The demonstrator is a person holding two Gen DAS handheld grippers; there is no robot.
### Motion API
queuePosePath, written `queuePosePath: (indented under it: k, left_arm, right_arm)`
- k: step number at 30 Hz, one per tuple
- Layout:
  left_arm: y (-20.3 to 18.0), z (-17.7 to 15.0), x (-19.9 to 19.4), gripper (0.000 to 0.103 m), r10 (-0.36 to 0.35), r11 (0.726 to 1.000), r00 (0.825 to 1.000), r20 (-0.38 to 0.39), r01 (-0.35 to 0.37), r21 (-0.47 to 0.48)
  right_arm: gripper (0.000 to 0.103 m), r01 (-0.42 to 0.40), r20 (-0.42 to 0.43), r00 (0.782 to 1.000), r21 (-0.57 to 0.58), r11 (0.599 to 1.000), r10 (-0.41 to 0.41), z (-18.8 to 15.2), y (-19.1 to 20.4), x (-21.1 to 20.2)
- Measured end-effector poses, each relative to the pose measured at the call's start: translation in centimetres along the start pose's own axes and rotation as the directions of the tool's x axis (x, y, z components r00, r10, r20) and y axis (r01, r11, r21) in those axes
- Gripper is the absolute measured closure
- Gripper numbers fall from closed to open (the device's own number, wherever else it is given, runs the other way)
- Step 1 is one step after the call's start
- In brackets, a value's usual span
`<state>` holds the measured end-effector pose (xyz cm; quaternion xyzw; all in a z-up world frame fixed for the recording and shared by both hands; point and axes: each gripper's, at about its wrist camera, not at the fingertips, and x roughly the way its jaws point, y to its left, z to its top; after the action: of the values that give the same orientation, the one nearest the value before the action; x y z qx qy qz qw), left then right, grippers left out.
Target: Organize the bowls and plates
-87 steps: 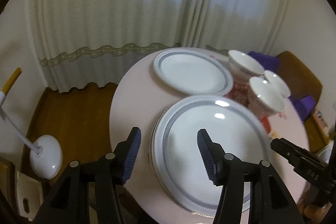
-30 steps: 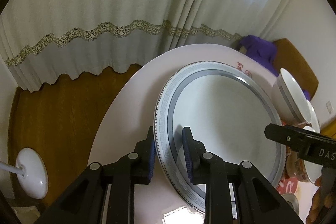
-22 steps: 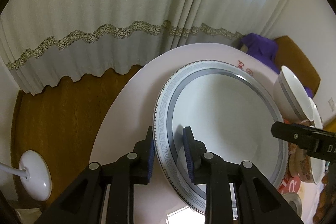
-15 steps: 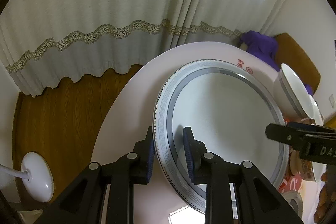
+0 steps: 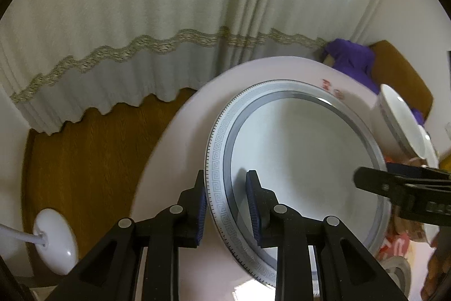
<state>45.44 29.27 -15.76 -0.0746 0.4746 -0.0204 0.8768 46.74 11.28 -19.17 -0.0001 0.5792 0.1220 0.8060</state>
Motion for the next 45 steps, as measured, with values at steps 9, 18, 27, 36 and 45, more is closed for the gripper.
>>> queuePosePath:
  k: [9,18,27,36,45]
  left_arm:
    - [1.6,0.5,0.1,0.079,0.012,1.0,1.0,0.006,-0.011,-0.014]
    - [2.6,0.5,-0.1,0.079,0.013,1.0,1.0,0.015,-0.012,-0.025]
    - [3.9,0.3,-0.1,0.076,-0.02,0.999,1.0,0.018,0.021,-0.043]
    - [5.0,-1.0,-0.7,0.078,-0.04,0.997,0.998,0.056,0.044,-0.07]
    - [5.3,-2.4,-2.0,0.08,-0.054,0.996,0.996,0.07,0.059,-0.07]
  right_arm:
    - [0.031,-0.073,0.019,0.997,-0.017,0.997,0.073,-0.3,1.1,0.0]
    - [0.068,-0.073,0.026,0.997,-0.022,0.997,0.074,-0.4,0.7,0.9]
    - [0.083,-0.187,0.089,0.979,0.049,0.981,0.182,-1.1,-1.1,1.4]
    - [0.088,-0.277,0.14,0.953,0.045,0.96,0.268,-1.6,-1.3,0.6]
    - [0.089,-0.331,0.175,0.93,0.023,0.943,0.322,-2.0,-1.5,-0.3]
